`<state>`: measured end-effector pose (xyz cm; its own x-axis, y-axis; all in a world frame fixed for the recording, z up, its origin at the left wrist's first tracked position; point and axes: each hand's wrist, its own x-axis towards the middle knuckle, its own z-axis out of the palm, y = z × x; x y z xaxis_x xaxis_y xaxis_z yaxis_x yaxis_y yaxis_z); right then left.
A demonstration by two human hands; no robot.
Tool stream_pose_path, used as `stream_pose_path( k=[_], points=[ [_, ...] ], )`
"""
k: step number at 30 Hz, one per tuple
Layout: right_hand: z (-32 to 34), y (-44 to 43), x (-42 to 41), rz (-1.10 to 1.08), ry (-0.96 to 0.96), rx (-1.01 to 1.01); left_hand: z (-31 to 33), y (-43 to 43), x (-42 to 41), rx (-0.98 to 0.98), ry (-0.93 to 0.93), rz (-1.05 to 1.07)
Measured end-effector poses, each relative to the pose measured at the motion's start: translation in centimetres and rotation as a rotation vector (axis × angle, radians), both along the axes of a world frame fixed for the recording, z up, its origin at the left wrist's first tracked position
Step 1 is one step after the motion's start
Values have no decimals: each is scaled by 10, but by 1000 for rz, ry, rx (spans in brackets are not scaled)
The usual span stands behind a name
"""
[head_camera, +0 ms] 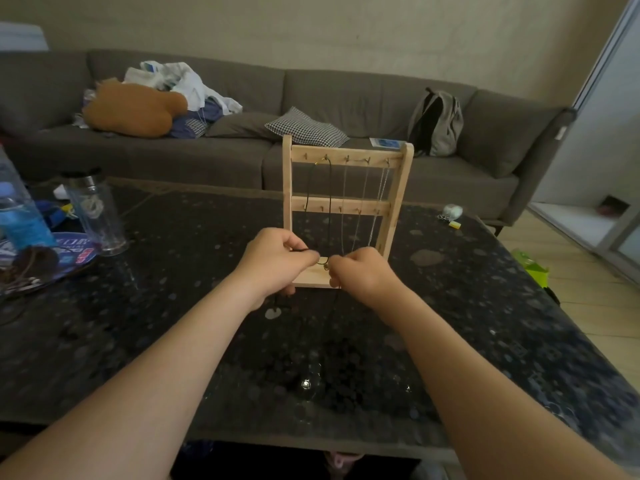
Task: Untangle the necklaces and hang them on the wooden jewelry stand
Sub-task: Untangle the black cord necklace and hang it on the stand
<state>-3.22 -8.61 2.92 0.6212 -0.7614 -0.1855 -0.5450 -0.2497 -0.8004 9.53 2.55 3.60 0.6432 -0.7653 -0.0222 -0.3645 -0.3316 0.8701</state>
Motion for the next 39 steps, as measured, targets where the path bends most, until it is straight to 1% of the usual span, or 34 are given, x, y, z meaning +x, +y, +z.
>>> stream_pose_path(
  k=[3, 7, 10, 12, 15, 18, 20, 22, 24, 26, 28, 30, 32, 35, 37, 39],
  points=[
    [5, -1, -4, -130, -121, 219, 5, 1, -4, -14, 44, 53],
    [7, -4, -7, -287, -305, 469, 9, -3, -6, 4, 186, 175],
    [10, -3, -7, -306, -483, 553, 9, -3, -6, -20, 277, 193],
    [13, 0, -10, -289, -568, 563, 10, -3, -6, -33, 299, 191],
    [17, 3, -14, -155, -570, 437, 12, -4, -6, -59, 261, 175],
    [19, 4, -15, 14, -539, 351, 16, -2, -5, -186, 238, 67],
    [22, 6, -16, 103, -508, 344, 21, 0, -8, -280, 224, -7],
    [25, 6, -16, 148, -517, 373, 24, 0, -12, -342, 184, 7],
    [24, 5, -15, 103, -581, 410, 23, -1, -12, -406, 168, 90],
    [23, 3, -15, -3, -654, 395, 20, -4, -7, -455, 192, 209],
    [22, 2, -16, -96, -645, 275, 18, -6, -3, -483, 246, 304],
    [21, 1, -17, -134, -566, 87, 16, -6, -1, -495, 253, 336],
    [19, 3, -16, -113, -501, -81, 16, -7, -2, -511, 248, 326],
    [16, 6, -12, -69, -476, -270, 17, -8, -2, -496, 231, 299],
    [16, 7, -11, -53, -506, -324, 18, -6, -2, -433, 138, 239],
    [17, 8, -12, -33, -550, -330, 18, -2, -5, -365, 30, 132]
  ],
)
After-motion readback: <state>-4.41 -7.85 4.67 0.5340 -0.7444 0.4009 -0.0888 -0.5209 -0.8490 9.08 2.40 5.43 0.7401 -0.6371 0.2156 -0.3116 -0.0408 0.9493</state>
